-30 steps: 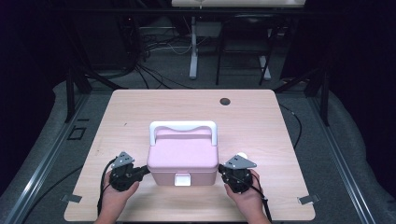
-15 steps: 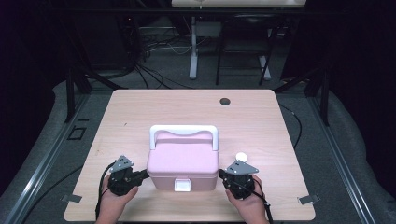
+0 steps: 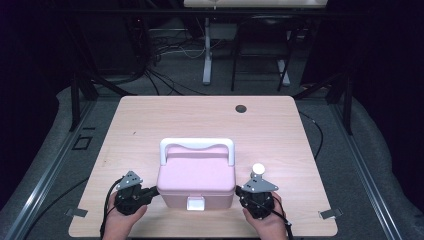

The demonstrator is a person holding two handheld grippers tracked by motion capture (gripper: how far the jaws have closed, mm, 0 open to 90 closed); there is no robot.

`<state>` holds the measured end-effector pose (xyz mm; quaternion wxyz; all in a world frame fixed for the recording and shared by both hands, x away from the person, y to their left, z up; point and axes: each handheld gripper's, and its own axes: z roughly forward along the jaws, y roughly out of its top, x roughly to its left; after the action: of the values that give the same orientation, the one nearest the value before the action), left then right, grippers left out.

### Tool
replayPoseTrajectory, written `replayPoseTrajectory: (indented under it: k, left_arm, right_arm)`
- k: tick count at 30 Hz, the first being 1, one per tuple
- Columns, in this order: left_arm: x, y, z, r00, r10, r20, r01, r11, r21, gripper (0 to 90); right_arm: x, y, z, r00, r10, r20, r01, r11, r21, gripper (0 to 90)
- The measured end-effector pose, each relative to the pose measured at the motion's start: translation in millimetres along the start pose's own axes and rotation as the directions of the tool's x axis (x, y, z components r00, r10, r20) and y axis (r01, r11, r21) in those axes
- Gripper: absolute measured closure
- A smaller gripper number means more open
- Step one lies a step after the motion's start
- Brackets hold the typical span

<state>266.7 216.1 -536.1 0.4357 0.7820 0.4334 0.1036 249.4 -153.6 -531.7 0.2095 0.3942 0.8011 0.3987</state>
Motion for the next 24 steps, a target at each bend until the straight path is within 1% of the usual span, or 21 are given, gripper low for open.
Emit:
replayPoseTrajectory:
  k: [4,7,13,21,24]
  left_arm:
    - [-1.9,-1.4,-1.3,1.0000,0.007,0.002,-0.007,1.0000,0.001,90.0]
    - [-6.0,-3.8,-3.1,1.0000,-0.003,0.008,0.003,1.0000,0.004,90.0]
    - [-11.6,-7.4,-6.6,0.9999,0.004,0.016,-0.004,0.9999,0.011,90.0]
    - [-12.7,-9.7,-8.5,0.9995,-0.007,0.030,0.006,0.9999,0.014,90.0]
    - [-13.1,-9.9,-9.0,0.9995,-0.011,0.030,0.010,0.9998,0.017,90.0]
  right_arm:
    - [1.3,-1.6,-2.3,1.0000,-0.001,-0.002,0.001,1.000,-0.001,90.0]
    - [2.1,-3.6,-5.3,1.0000,-0.002,-0.002,0.002,1.000,0.002,90.0]
    - [3.2,-6.7,-10.3,1.0000,0.001,-0.004,-0.001,1.000,0.006,90.0]
    - [6.2,-10.7,-15.7,0.9999,-0.001,-0.011,0.001,1.000,0.007,90.0]
    - [6.5,-10.7,-16.1,0.9999,0.001,-0.011,-0.001,1.000,0.009,90.0]
